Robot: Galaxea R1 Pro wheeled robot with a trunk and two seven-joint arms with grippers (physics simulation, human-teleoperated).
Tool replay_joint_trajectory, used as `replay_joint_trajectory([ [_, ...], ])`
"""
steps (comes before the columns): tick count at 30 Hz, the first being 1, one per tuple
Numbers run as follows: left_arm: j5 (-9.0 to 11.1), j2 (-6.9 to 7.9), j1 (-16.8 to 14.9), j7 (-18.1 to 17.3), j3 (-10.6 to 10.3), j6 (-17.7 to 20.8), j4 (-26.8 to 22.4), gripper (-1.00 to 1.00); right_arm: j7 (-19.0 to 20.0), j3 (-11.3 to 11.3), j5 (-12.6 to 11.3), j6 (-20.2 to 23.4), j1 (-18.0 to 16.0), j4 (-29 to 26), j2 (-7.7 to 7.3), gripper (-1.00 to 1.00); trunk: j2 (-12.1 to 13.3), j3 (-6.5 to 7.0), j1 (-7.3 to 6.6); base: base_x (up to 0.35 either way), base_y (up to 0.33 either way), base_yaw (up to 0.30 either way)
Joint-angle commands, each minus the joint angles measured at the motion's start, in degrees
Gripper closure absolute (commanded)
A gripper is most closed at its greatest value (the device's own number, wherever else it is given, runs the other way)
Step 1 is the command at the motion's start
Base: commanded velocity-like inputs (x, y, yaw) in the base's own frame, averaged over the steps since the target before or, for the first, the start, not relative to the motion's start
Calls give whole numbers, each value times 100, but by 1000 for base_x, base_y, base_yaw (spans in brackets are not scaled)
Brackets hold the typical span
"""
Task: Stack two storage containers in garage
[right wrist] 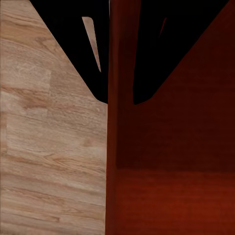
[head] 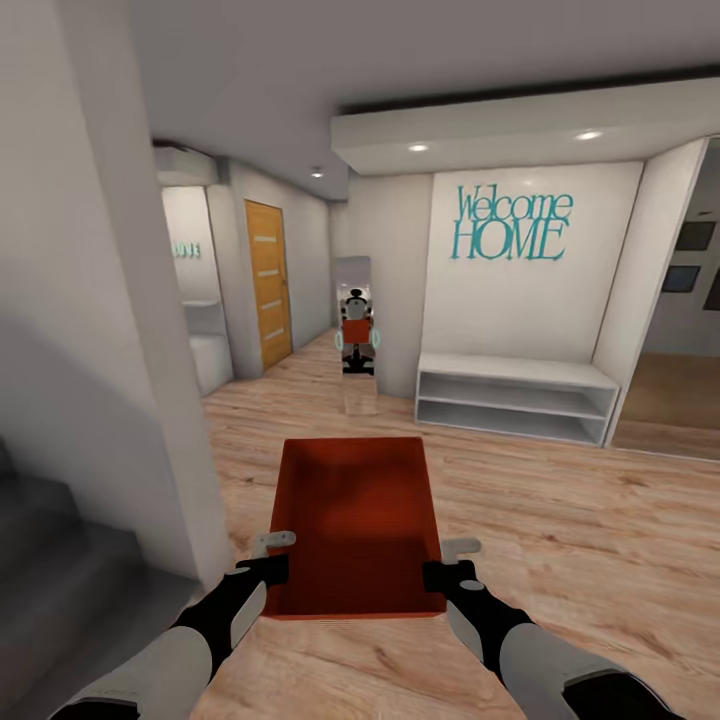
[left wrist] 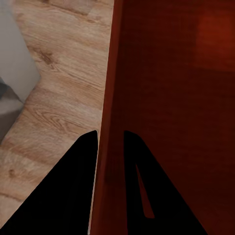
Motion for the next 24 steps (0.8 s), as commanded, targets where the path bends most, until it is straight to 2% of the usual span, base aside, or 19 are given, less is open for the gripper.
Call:
replay_joint_trajectory([
  [1, -89, 61, -5, 91, 123, -18, -222, 100, -43, -48, -82, -28, -2, 20, -37, 100, -7, -9, 4, 323, 0, 14],
  [24, -89, 57, -5, 91, 120, -16, -222, 100, -46, -57, -77, -28, -2, 15, -41, 100, -7, -9, 4, 323, 0, 1],
])
